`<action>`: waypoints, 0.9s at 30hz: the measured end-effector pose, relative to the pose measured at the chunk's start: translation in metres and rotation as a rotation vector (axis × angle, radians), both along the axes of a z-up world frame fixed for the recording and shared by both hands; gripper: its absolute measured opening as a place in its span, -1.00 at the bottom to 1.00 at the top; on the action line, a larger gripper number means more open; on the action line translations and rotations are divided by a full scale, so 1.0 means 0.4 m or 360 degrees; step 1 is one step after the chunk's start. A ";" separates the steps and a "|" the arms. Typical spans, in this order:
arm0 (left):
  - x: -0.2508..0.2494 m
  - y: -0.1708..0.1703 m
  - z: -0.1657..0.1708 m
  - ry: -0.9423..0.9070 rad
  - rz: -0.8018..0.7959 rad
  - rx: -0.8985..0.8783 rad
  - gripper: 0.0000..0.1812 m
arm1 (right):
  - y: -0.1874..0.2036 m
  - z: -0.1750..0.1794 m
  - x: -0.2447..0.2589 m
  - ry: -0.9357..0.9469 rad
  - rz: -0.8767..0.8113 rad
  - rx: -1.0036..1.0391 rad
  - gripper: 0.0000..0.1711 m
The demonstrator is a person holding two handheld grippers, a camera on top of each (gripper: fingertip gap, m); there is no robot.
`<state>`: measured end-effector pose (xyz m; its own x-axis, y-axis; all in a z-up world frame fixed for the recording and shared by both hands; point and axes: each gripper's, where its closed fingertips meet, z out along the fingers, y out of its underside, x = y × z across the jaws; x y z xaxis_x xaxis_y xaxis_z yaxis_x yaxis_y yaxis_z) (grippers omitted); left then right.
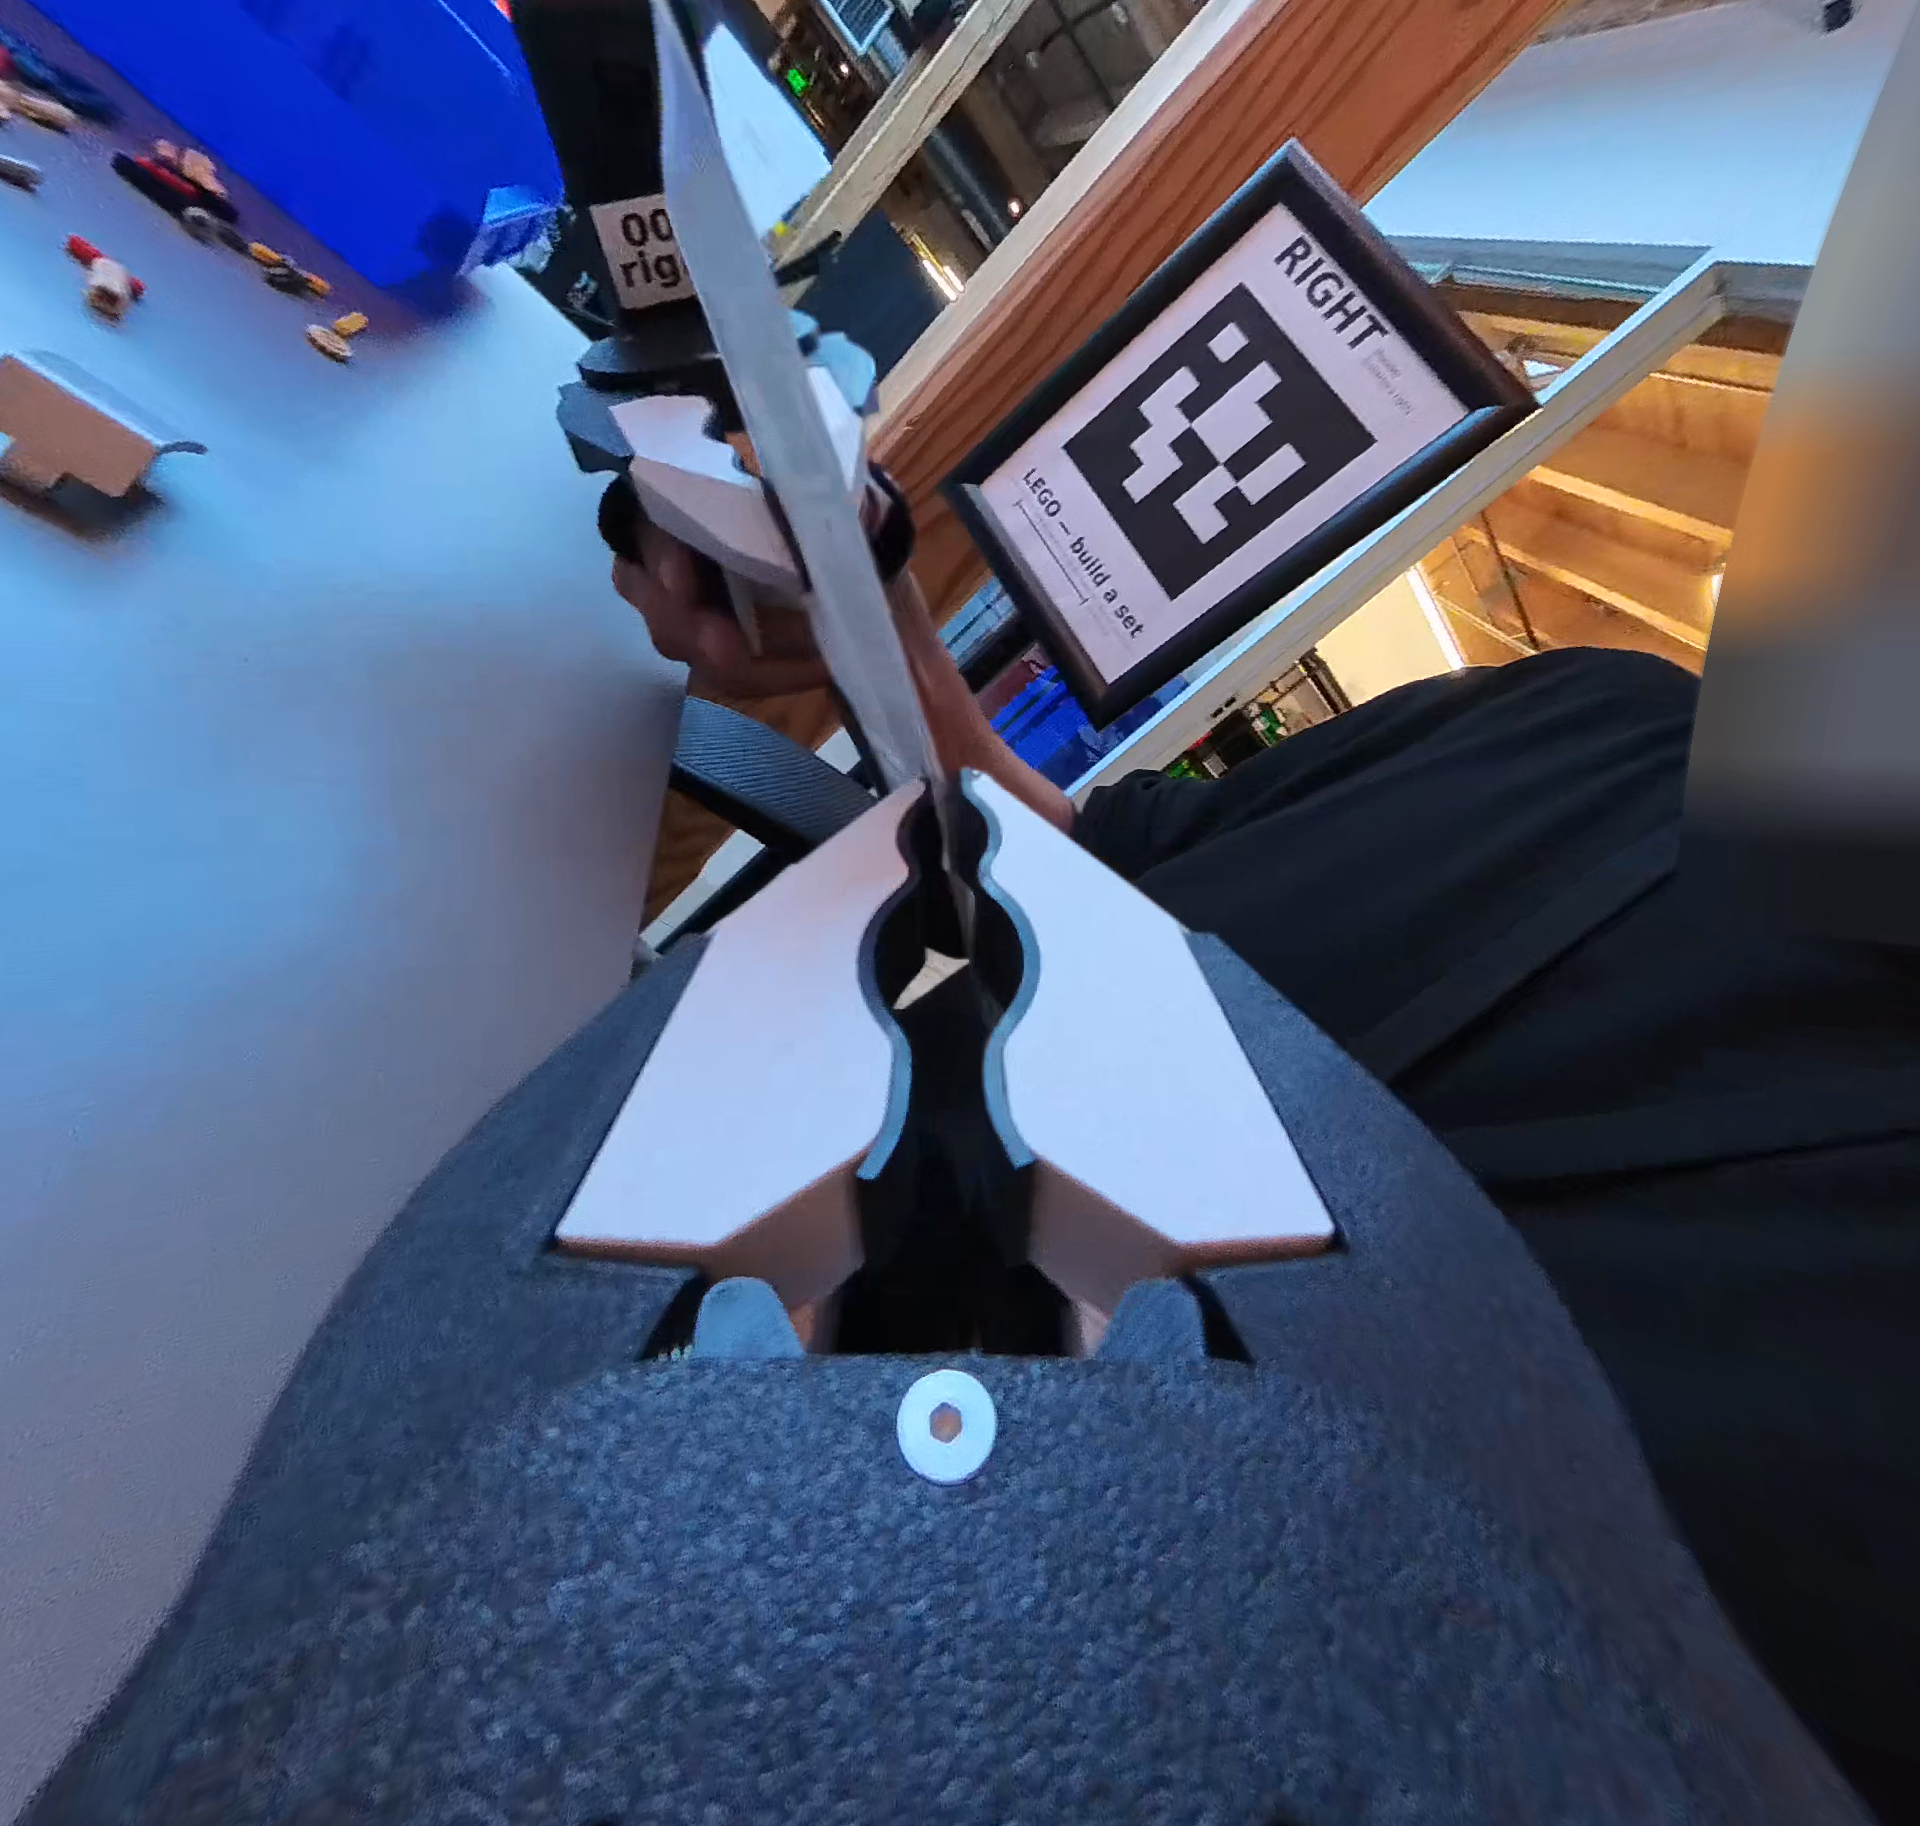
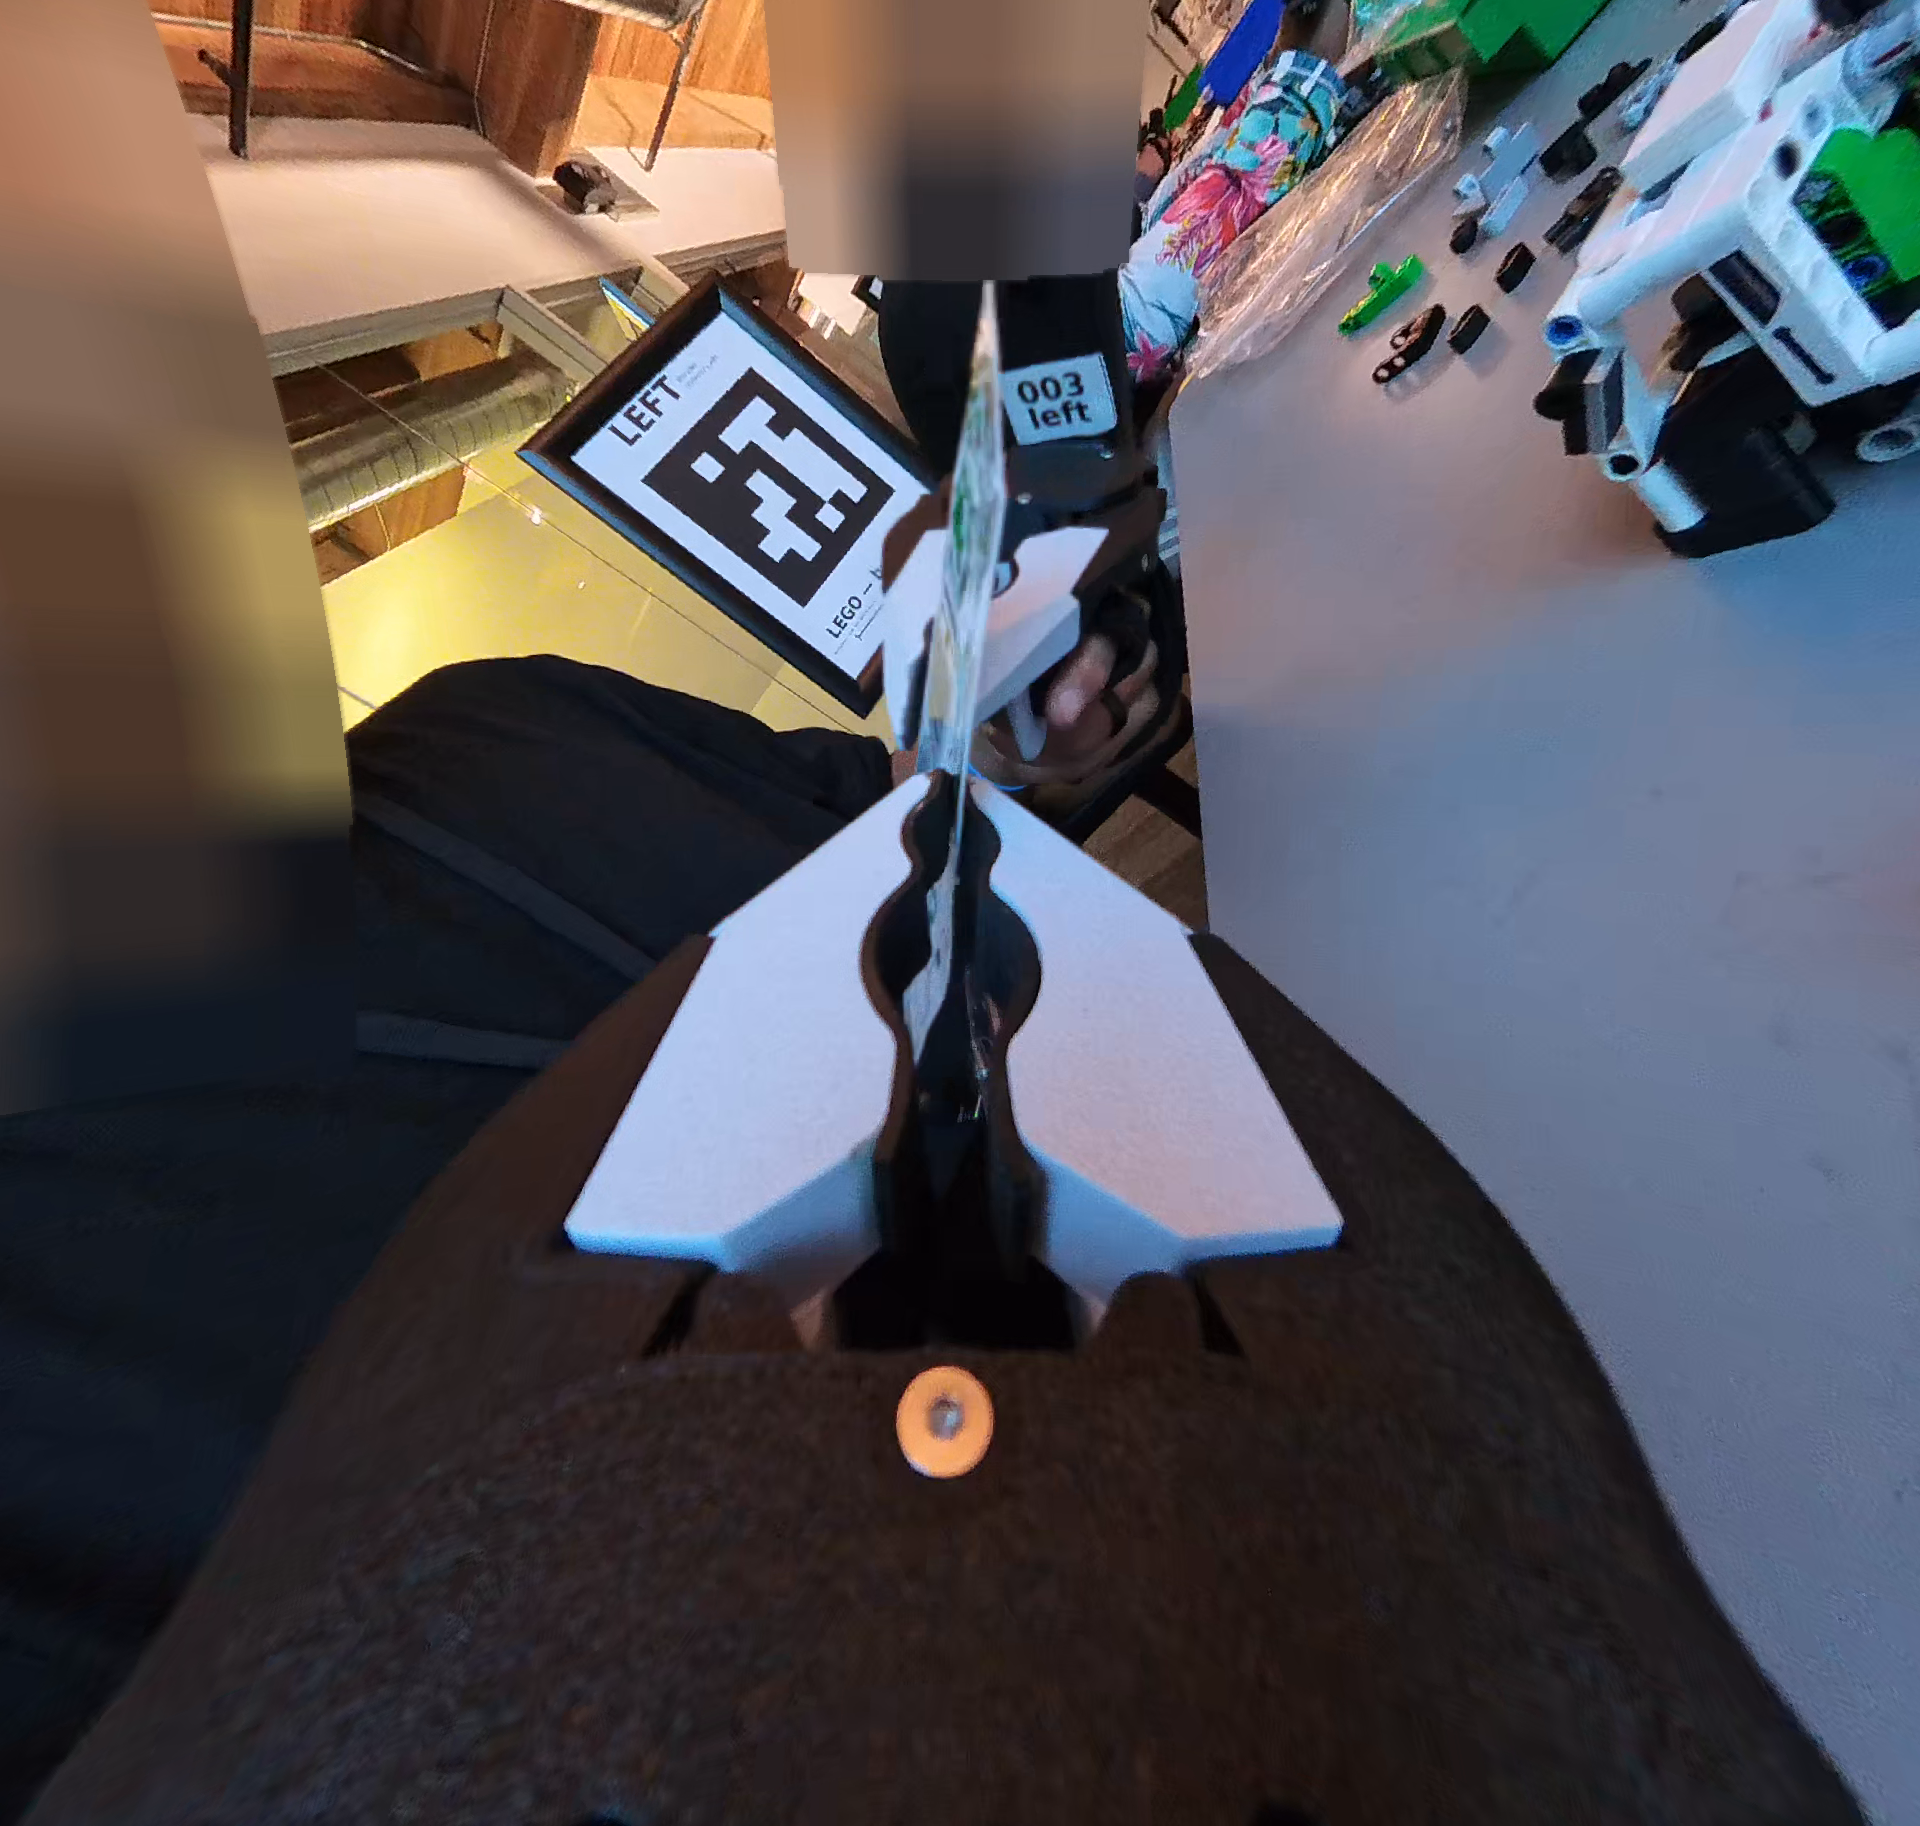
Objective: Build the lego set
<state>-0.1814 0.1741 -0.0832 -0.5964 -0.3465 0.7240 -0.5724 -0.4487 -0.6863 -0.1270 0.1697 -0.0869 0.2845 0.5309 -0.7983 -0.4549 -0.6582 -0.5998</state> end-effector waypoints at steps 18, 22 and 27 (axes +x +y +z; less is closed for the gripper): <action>0.034 -0.012 -0.022 -0.0007 0.0088 0.0047 -0.97 | 0.017 -0.001 0.046 0.0175 -0.0187 -0.0031 -1.00; 0.038 -0.009 -0.023 -0.0014 0.0118 0.0060 -1.00 | 0.020 -0.008 0.042 0.0186 -0.0190 -0.0045 -1.00; 0.035 -0.016 -0.028 -0.0004 0.0128 0.0114 -1.00 | 0.021 -0.011 0.042 0.0133 -0.0205 -0.0044 -1.00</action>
